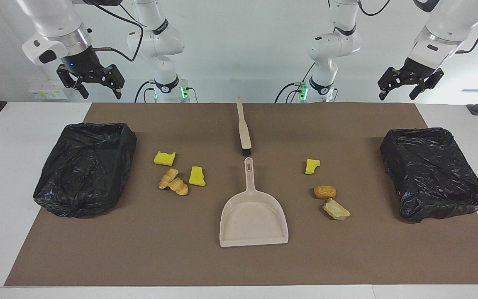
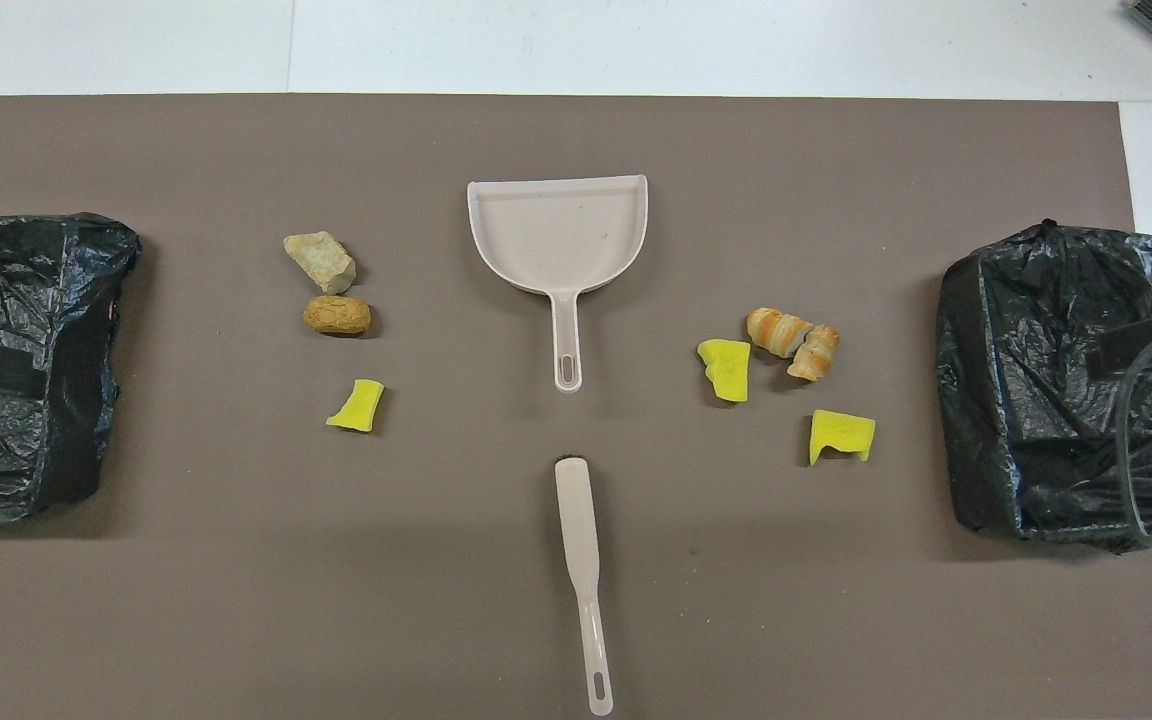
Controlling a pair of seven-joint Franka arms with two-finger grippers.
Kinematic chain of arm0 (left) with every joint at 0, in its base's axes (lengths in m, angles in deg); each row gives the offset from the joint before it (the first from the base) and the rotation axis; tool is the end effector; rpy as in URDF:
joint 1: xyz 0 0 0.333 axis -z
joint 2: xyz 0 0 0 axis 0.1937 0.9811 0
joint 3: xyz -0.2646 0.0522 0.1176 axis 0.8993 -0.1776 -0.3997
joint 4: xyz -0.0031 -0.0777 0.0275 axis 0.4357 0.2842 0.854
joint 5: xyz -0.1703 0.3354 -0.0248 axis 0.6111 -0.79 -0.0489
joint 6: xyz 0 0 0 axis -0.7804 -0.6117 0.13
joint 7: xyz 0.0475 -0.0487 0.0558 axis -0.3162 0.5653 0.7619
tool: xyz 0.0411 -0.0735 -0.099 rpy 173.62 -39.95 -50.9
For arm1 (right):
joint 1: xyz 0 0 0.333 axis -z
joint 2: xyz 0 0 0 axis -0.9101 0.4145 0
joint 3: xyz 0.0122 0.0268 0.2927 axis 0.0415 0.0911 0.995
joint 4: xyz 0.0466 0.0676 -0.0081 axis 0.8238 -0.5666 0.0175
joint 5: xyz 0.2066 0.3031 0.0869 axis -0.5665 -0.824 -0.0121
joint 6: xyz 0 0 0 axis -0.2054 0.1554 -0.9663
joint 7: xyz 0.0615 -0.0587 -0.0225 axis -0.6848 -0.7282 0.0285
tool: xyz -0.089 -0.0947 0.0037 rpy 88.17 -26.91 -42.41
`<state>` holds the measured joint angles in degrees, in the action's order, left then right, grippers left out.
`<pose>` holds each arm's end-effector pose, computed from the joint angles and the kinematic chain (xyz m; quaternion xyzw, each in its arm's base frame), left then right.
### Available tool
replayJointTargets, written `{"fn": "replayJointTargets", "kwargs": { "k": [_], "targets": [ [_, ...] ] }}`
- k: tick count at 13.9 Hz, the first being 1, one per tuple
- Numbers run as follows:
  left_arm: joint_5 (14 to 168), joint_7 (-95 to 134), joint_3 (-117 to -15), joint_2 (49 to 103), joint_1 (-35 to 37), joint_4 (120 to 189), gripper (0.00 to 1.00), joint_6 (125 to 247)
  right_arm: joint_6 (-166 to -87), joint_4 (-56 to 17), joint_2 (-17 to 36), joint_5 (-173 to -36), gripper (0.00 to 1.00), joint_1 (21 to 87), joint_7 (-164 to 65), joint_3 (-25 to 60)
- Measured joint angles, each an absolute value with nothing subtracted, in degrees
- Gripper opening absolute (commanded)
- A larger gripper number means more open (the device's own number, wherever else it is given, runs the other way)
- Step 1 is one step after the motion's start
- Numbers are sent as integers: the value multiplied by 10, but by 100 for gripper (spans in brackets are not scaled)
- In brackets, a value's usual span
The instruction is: Sweep and dump trash in bin
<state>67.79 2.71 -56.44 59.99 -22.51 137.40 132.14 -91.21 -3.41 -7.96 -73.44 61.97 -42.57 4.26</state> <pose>0.4957 -0.0176 0.6082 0.9997 -0.0197 -0.0133 0.0016 0.5114 -0.0229 0.6113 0.9996 -0.0134 -0.0235 0.0030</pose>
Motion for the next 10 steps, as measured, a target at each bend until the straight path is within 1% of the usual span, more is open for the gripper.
{"fn": "replayJointTargets", "kwargs": {
  "k": [7,10],
  "targets": [
    [678,27,-564,600,-225,1374,100,1321,-914,-40,-81,-734,100,618,-426,43],
    [678,27,-564,600,-225,1374,100,1321,-953,-80,-93,-734,100,611,-427,43]
  ]
}}
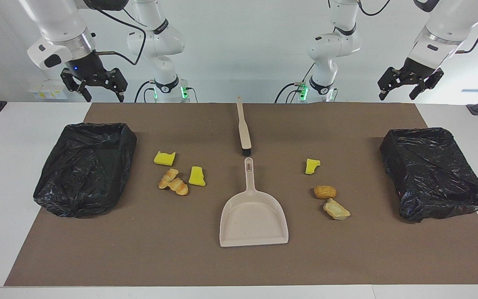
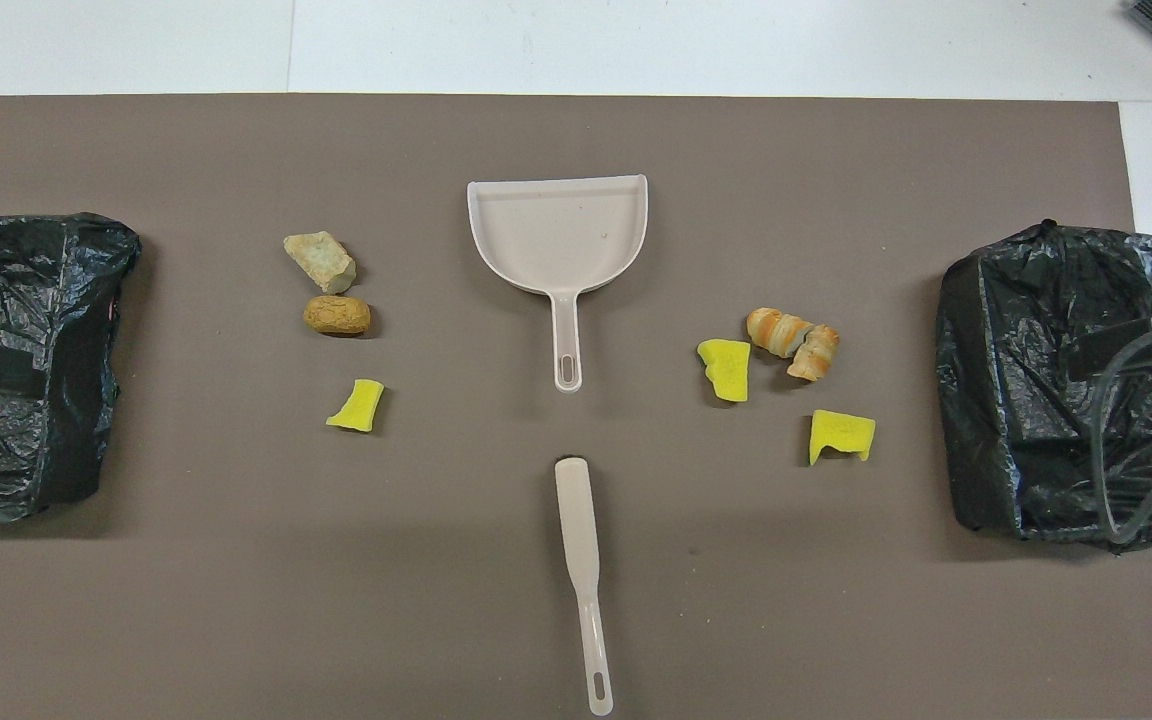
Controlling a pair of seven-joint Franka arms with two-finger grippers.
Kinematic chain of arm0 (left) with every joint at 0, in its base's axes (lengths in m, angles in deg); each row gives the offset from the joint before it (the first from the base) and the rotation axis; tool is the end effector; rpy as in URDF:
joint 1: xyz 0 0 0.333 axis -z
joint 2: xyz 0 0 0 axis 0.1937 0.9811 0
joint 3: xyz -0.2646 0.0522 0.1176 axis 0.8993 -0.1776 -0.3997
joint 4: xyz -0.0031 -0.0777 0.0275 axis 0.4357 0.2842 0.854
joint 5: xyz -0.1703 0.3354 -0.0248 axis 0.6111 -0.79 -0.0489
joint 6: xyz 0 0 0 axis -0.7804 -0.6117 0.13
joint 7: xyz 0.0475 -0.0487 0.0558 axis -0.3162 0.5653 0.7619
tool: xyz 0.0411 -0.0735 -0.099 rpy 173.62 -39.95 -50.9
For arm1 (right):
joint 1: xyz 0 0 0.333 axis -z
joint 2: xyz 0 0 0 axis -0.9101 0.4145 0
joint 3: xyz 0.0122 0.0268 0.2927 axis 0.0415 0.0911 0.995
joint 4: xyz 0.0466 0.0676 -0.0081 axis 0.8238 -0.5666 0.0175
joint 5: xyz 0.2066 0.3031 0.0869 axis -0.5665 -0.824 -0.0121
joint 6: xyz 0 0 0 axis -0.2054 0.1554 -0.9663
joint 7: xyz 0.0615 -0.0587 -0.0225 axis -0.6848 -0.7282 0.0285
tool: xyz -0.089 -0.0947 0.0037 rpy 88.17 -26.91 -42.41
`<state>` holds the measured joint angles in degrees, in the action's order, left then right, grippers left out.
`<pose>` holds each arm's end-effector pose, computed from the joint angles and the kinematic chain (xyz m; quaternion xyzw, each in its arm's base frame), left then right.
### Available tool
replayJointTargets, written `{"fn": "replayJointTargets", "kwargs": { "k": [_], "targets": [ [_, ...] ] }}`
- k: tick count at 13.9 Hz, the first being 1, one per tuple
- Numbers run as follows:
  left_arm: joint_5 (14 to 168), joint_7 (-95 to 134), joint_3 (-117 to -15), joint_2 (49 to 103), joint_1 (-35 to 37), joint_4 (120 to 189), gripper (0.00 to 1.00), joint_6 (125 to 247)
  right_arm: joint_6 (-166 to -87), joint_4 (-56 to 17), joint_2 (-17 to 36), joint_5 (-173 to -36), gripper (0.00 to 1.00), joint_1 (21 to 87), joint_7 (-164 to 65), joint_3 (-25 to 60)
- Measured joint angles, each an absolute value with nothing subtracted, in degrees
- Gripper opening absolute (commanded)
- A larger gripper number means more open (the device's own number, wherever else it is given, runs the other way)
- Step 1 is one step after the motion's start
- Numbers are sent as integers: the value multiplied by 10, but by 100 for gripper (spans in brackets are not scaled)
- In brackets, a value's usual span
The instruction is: Sweep and dump trash in bin
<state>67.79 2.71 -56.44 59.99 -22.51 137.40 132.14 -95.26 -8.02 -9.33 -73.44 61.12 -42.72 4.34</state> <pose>0.4957 -0.0176 0.6082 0.9997 -0.0197 -0.0133 0.0016 0.5124 -0.0150 0.5936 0.9999 -0.0035 -0.0164 0.0022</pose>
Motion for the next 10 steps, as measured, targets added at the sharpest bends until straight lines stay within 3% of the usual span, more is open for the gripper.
{"fn": "replayJointTargets", "kwargs": {
  "k": [10],
  "targets": [
    [678,27,-564,600,-225,1374,100,1321,-1051,-100,-50,-749,100,524,-374,48]
  ]
}}
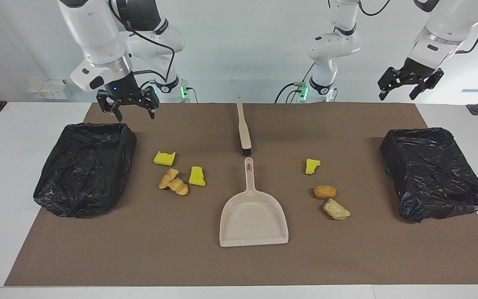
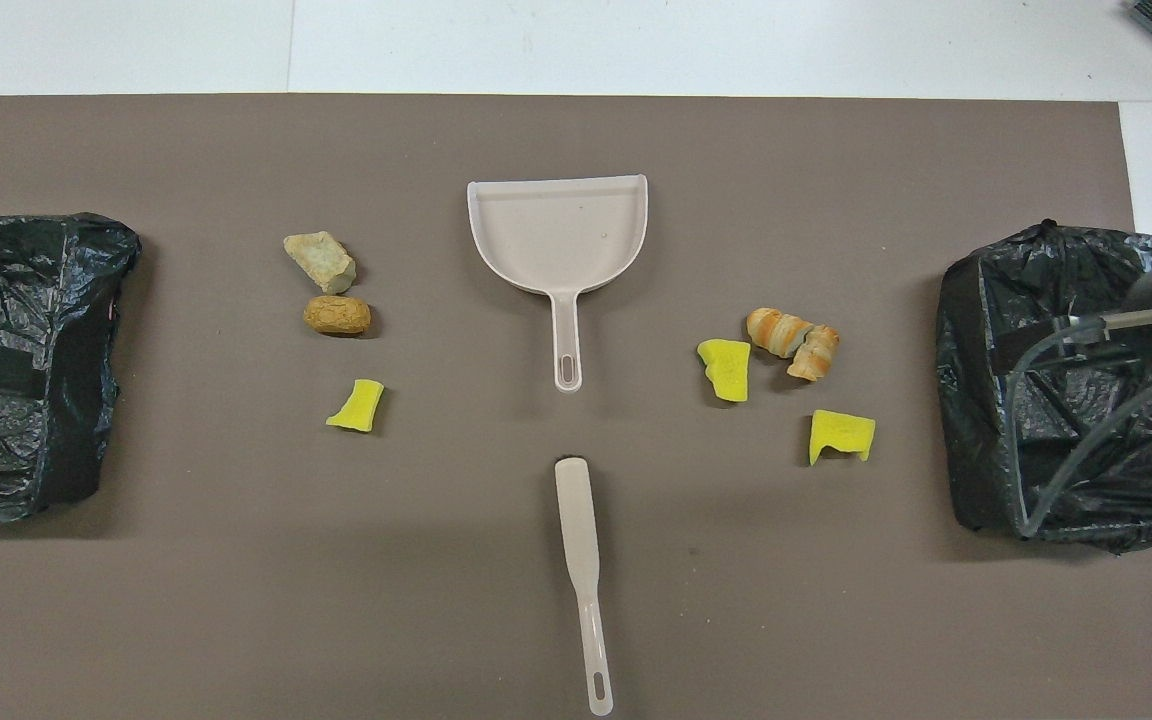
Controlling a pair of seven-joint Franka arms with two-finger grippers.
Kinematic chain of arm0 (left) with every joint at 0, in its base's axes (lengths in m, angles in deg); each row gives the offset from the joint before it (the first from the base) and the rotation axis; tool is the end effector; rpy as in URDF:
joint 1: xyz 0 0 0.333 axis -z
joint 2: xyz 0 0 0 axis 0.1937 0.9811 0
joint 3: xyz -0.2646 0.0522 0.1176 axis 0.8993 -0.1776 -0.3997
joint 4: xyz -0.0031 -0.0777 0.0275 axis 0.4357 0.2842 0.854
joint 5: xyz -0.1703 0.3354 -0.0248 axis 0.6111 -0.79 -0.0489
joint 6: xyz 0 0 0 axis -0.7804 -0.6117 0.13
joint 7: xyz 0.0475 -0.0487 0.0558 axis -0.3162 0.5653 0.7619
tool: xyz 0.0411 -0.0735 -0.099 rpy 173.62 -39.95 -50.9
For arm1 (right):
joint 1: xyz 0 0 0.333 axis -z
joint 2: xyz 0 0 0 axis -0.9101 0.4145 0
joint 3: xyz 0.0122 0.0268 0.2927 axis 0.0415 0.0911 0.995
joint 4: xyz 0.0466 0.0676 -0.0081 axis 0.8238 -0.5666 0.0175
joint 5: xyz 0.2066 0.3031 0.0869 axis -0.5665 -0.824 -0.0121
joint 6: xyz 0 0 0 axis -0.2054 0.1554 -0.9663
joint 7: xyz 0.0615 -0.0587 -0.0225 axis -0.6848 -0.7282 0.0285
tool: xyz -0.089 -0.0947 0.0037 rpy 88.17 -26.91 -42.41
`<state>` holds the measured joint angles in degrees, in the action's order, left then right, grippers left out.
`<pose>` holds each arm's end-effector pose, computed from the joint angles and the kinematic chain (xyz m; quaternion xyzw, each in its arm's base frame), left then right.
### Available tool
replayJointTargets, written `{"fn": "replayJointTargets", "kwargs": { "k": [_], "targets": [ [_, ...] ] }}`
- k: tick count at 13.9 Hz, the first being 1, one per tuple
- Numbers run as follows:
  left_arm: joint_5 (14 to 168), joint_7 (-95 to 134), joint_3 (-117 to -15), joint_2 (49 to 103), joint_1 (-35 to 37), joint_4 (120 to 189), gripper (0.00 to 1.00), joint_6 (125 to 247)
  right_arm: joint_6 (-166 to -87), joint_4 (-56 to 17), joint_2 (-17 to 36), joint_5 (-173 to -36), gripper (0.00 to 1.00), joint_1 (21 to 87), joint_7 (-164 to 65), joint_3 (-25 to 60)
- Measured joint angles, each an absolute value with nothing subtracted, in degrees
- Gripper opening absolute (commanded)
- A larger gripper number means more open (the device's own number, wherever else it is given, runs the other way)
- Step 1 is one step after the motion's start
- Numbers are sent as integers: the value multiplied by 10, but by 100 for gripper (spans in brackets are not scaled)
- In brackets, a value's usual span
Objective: Sweep and dump trash in bin
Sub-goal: 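Reach the right gripper to the beige dustpan handle and grasp it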
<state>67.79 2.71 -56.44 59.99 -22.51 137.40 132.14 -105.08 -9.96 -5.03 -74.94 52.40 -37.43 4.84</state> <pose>0.4957 -0.0176 0.6082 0.9997 -0.0197 -0.0133 0.0016 0.5455 0.0776 0.5534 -0.9994 -0.0302 -0.0142 0.0084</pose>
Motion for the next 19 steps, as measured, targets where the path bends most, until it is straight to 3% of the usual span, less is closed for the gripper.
{"fn": "replayJointTargets", "kwargs": {
  "k": [6,14,16,17,19],
  "targets": [
    [678,27,-564,600,-225,1374,100,1321,-1195,-100,36,-754,100,443,-274,51],
    [678,27,-564,600,-225,1374,100,1321,-1315,-31,199,-783,98,359,-177,57],
    [678,27,-564,600,-225,1374,100,1321,-1350,-28,231,-769,83,327,-129,56],
    [678,27,-564,600,-225,1374,100,1321,-1363,-25,245,-756,67,313,-108,56],
    [678,27,-564,600,-225,1374,100,1321,-1374,-20,264,-735,57,295,-90,56]
  ]
}}
